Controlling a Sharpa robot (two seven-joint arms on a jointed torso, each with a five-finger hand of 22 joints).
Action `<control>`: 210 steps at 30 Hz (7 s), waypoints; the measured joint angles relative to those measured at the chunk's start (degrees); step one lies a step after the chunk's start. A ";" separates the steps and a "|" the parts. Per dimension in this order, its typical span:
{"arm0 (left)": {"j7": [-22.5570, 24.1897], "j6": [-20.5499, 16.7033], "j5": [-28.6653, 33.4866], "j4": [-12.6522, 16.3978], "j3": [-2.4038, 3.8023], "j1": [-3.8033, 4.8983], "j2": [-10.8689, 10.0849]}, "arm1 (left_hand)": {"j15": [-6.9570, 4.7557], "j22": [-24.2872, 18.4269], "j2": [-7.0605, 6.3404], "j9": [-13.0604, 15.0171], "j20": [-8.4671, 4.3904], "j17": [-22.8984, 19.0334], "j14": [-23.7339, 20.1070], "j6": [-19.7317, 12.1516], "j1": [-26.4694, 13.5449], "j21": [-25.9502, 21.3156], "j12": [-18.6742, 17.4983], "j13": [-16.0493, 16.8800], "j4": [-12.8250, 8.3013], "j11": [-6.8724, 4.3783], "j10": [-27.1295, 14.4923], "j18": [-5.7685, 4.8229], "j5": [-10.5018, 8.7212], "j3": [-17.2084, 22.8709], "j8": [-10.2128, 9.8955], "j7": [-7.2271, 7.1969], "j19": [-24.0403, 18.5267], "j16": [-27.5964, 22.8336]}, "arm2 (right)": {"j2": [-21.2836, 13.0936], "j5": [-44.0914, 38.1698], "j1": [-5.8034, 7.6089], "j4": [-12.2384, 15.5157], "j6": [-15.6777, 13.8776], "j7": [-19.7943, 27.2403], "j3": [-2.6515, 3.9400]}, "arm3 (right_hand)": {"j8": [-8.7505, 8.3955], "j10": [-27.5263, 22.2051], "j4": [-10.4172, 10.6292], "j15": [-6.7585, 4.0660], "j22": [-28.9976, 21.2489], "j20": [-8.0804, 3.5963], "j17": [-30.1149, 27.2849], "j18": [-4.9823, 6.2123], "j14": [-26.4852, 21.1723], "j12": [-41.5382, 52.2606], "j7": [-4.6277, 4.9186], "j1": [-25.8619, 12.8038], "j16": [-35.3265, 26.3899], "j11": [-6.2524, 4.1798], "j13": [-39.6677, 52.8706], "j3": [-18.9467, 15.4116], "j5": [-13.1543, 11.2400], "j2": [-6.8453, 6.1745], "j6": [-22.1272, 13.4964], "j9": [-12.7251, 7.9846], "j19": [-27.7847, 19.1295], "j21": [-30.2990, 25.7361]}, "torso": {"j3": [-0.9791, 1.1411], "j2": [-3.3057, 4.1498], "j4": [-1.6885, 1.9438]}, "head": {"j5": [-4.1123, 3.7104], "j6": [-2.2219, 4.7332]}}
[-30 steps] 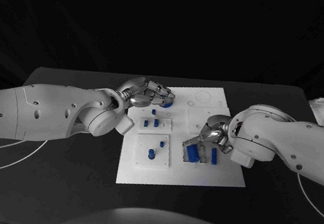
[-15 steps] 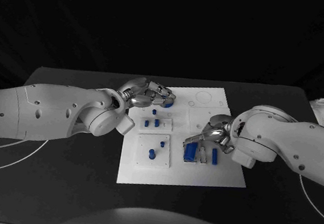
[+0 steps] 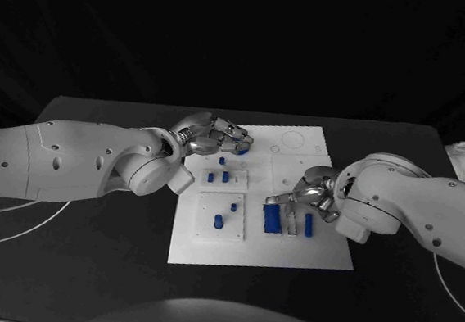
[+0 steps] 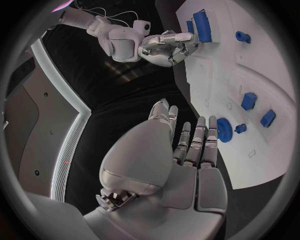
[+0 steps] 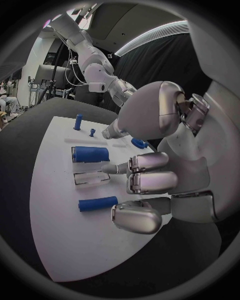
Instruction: Assemble the parts on the task board
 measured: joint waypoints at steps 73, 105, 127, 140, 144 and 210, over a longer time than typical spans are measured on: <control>0.79 0.56 -0.01 0.37 0.01 -0.05 -0.02 | 0.18 0.01 0.22 0.00 0.00 0.00 -0.19 0.00 0.22 0.45 0.00 0.00 0.15 0.21 0.21 0.00 0.00 -0.15 0.23 0.00 0.00 0.23 | -4.35 -11.71 0.60 1.84 7.06 -1.71 -0.40 | -5.04 0.10 0.44 -1.55 0.00 -1.85 0.02 0.00 0.11 0.00 -2.33 6.55 0.00 -1.56 -0.01 -1.84 28.10 5.09 11.31 -19.39 2.45 1.43 | -0.07 -0.03 -0.02 | -0.23 0.00; 0.10 0.77 -0.06 0.39 -0.01 -0.05 0.11 | 0.39 0.02 0.44 0.00 0.00 0.00 0.02 0.21 -0.01 0.45 0.23 0.00 0.15 0.41 0.42 0.00 0.00 -0.15 0.23 0.21 0.00 0.46 | -1.68 -15.82 -0.37 -0.24 12.51 -1.67 0.20 | -4.43 -0.10 -5.85 -1.76 0.00 -1.85 -0.01 0.00 -0.10 0.00 -2.00 8.62 0.00 -1.75 -0.02 8.40 30.20 2.98 10.12 -12.34 2.45 -0.66 | 0.01 -0.01 0.01 | -0.33 0.00; -0.51 0.92 -0.11 0.37 0.00 -0.06 0.31 | 0.59 0.02 0.44 0.00 0.00 0.00 0.23 0.00 0.00 0.45 0.23 0.00 -0.02 0.54 0.55 0.00 0.00 -0.32 0.23 0.41 0.00 0.46 | -2.43 -17.83 -1.91 0.20 9.32 -0.21 0.71 | -0.98 0.07 -8.65 -1.72 0.00 -2.07 -0.01 0.00 -0.08 0.00 -1.71 10.16 0.00 -1.56 -0.02 9.61 35.26 1.65 9.90 -7.94 2.68 -2.54 | 0.01 -0.01 0.01 | -0.21 0.00; -0.85 0.97 -0.15 0.45 0.00 -0.06 0.12 | 0.59 0.02 0.44 0.00 0.00 0.00 0.22 0.00 0.00 0.45 0.23 0.00 -0.02 0.62 0.62 0.00 0.00 -0.32 0.23 0.41 0.00 0.45 | -5.11 -10.19 -2.25 0.86 3.41 0.88 0.51 | -0.82 -0.33 -8.16 -1.94 0.00 -2.07 -0.02 0.00 0.15 0.00 -0.79 9.99 0.00 -1.74 -0.02 10.10 37.18 1.82 9.14 -8.45 2.67 -2.54 | 0.02 0.01 0.02 | 0.31 0.00; -0.94 1.00 -0.17 0.42 0.00 -0.06 0.14 | 0.59 0.02 0.44 0.00 0.00 0.00 0.22 0.00 0.00 0.45 0.23 0.00 -0.01 0.62 0.62 0.00 0.00 -0.32 0.23 0.41 0.00 0.45 | -6.06 -8.70 -2.10 1.61 2.24 1.04 0.34 | -1.56 -0.33 -8.02 -1.95 0.00 -2.06 0.01 -0.01 0.16 0.00 -0.17 9.83 0.00 -1.75 -0.02 10.24 37.52 1.99 8.46 -8.16 2.67 -2.54 | 0.01 0.00 0.02 | 0.40 0.00; -1.74 1.67 -0.26 0.02 0.00 -0.16 0.65 | 0.59 0.02 0.44 0.00 0.00 0.00 0.22 0.00 0.00 0.67 0.23 0.00 -0.01 0.61 0.62 0.00 0.30 -0.31 0.23 0.40 0.00 0.79 | -1.74 -2.34 0.94 1.43 1.65 -1.82 -0.36 | -2.40 -0.30 -8.57 -1.96 0.00 -2.27 -0.01 -0.01 0.12 0.00 -1.65 9.74 0.00 -1.95 0.01 10.97 35.57 3.52 5.70 -7.39 2.88 -2.54 | 0.00 0.00 0.02 | -0.18 0.00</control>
